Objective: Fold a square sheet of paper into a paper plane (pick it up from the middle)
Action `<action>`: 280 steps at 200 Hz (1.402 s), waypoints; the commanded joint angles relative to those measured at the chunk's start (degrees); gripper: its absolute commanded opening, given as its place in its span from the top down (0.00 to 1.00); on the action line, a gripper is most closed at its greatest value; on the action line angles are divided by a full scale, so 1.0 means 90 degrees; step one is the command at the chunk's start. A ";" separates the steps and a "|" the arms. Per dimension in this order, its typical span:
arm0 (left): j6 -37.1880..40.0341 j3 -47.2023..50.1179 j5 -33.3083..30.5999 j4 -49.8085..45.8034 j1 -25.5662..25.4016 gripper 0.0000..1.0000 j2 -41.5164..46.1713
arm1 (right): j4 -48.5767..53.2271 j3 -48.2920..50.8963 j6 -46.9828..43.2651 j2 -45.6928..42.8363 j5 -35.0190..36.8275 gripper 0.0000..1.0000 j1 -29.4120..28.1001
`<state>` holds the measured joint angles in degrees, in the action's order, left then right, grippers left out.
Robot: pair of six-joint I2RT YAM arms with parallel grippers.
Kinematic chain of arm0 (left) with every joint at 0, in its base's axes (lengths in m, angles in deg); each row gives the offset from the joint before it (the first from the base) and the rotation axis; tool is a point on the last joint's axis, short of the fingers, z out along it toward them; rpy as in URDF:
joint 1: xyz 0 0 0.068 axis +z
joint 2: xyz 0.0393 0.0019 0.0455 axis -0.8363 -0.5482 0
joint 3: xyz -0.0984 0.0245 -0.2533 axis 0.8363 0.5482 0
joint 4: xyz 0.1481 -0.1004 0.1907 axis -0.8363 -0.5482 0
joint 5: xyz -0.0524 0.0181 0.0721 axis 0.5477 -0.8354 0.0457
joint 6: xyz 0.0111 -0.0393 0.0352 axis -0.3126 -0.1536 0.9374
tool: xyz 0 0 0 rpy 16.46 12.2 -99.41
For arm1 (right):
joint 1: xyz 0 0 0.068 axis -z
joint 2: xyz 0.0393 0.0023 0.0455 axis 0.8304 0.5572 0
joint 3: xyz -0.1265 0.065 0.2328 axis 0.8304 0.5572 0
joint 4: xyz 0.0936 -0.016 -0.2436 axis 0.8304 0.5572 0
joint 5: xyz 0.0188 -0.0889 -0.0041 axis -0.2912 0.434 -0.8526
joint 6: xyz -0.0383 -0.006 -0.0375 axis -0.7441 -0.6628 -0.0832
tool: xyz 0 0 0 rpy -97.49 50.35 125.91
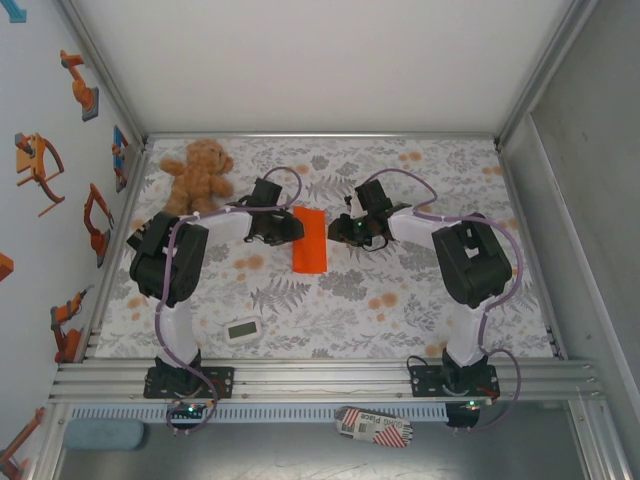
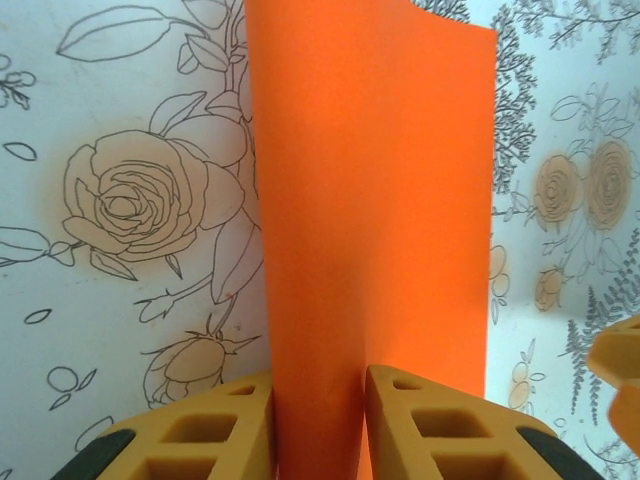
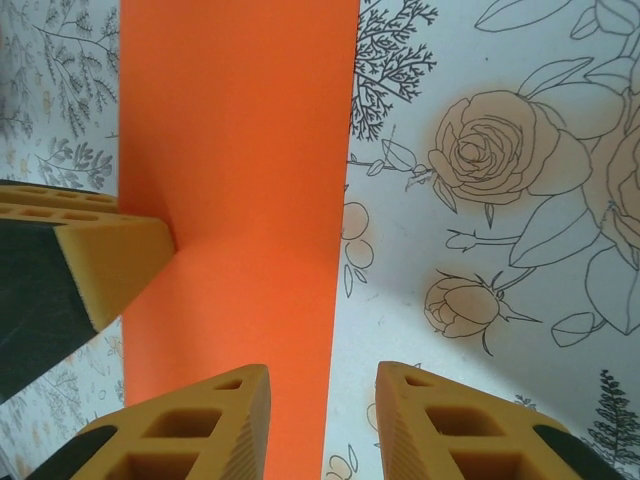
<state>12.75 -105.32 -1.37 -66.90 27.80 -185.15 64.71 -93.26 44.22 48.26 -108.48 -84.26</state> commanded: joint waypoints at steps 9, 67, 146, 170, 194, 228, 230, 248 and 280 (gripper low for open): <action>0.0089 -0.0196 -0.0096 -0.0270 -0.0015 0.70 -0.0147 | -0.0049 -0.0160 0.0054 0.0111 -0.0103 0.67 0.0046; -0.0009 -0.0277 -0.0456 -0.0627 -0.0010 0.70 -0.0240 | 0.0028 -0.0250 0.0022 0.0215 -0.0114 0.67 0.0048; 0.0430 -0.0312 -0.0050 -0.0712 0.0133 0.73 -0.0382 | -0.0082 -0.0336 -0.0028 0.0401 -0.0674 0.73 0.0001; 0.0456 -0.0324 -0.0016 -0.0717 0.0145 0.73 -0.0411 | 0.0052 -0.0528 -0.0121 0.0547 -0.0778 0.78 -0.0116; 0.0456 -0.0334 -0.0042 -0.0732 0.0143 0.73 -0.0416 | 0.0180 -0.0700 -0.0123 0.0743 -0.0749 0.79 -0.0176; 0.0403 -0.0352 -0.0083 -0.0742 0.0143 0.72 -0.0356 | 0.0395 -0.0870 -0.0144 0.1012 -0.0699 0.80 -0.0224; 0.0396 -0.0353 -0.0085 -0.0743 0.0141 0.72 -0.0351 | 0.0400 -0.0876 -0.0149 0.1022 -0.0699 0.80 -0.0230; 0.0355 -0.0375 -0.0087 -0.0742 0.0142 0.71 -0.0323 | 0.0471 -0.0905 -0.0162 0.1107 -0.0646 0.80 -0.0254; 0.0263 -0.0424 -0.0145 -0.0814 0.0133 0.69 -0.0191 | 0.0623 -0.0885 -0.0169 0.1187 -0.0448 0.81 -0.0264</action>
<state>15.16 -108.20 -0.89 -71.01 28.70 -186.87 67.12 -100.43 44.08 57.17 -114.31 -86.11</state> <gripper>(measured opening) 0.297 0.196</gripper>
